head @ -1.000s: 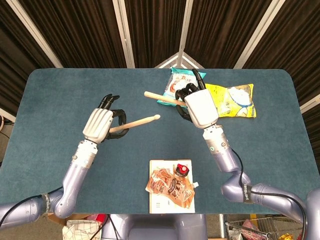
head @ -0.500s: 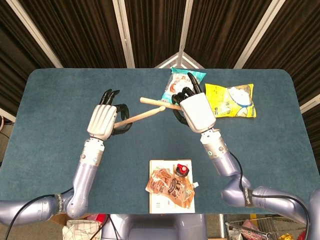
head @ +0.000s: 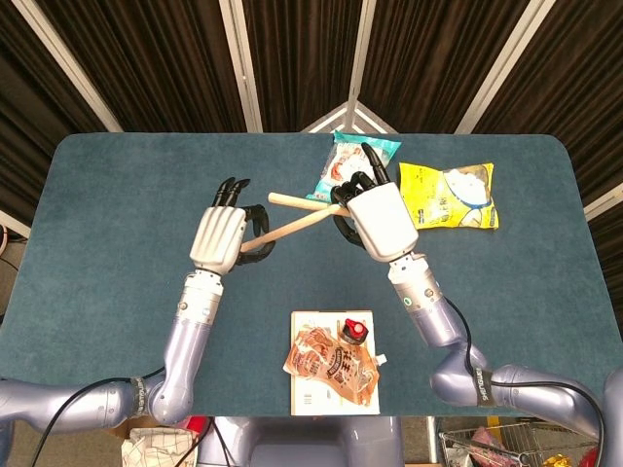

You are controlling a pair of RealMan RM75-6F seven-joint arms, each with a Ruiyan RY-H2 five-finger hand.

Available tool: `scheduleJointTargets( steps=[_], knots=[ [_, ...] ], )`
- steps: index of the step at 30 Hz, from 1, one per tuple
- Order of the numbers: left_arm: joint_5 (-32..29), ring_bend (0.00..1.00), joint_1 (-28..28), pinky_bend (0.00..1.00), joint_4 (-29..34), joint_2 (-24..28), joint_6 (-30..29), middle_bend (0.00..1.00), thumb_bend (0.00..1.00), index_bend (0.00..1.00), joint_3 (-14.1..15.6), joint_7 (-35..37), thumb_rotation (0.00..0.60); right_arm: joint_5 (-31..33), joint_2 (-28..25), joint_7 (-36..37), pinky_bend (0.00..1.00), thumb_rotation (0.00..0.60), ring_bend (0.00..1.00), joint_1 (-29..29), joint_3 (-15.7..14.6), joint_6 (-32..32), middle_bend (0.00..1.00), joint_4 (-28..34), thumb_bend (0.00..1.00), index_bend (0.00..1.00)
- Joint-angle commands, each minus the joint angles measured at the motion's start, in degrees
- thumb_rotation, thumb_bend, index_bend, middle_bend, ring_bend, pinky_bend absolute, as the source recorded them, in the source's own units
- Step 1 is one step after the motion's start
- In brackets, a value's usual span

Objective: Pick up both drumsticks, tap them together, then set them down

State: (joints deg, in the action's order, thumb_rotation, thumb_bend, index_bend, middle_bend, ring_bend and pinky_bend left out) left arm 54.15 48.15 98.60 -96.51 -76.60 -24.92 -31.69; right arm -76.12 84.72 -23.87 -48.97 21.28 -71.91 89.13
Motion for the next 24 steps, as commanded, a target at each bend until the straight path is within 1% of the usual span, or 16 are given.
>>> scheduleJointTargets(
  steps=[1, 14, 24],
  knots=[
    [-0.05, 0.10, 0.58, 0.00, -0.25, -0.58, -0.43, 0.63, 0.46, 0.68, -0.30, -0.60, 0.600, -0.19, 0.01, -0.10, 0.00, 0.600, 0.40, -0.05, -0.18, 0.00, 0.68, 0.16, 0.53, 0.67],
    [-0.49, 0.10, 1.53, 0.00, 0.40, -1.14, -2.03, 0.63, 0.46, 0.68, -1.13, -2.22, 0.600, -0.83, 0.04, -0.38, 0.00, 0.600, 0.40, 0.00, -0.79, -0.20, 0.68, 0.87, 0.53, 0.67],
    [-0.56, 0.10, 0.92, 0.00, -0.12, -0.53, -2.01, 0.64, 0.46, 0.68, -0.31, -1.54, 0.600, -0.79, 0.01, -0.53, 0.00, 0.600, 0.40, 0.16, -0.88, -0.45, 0.68, 1.26, 0.53, 0.67]
  ],
)
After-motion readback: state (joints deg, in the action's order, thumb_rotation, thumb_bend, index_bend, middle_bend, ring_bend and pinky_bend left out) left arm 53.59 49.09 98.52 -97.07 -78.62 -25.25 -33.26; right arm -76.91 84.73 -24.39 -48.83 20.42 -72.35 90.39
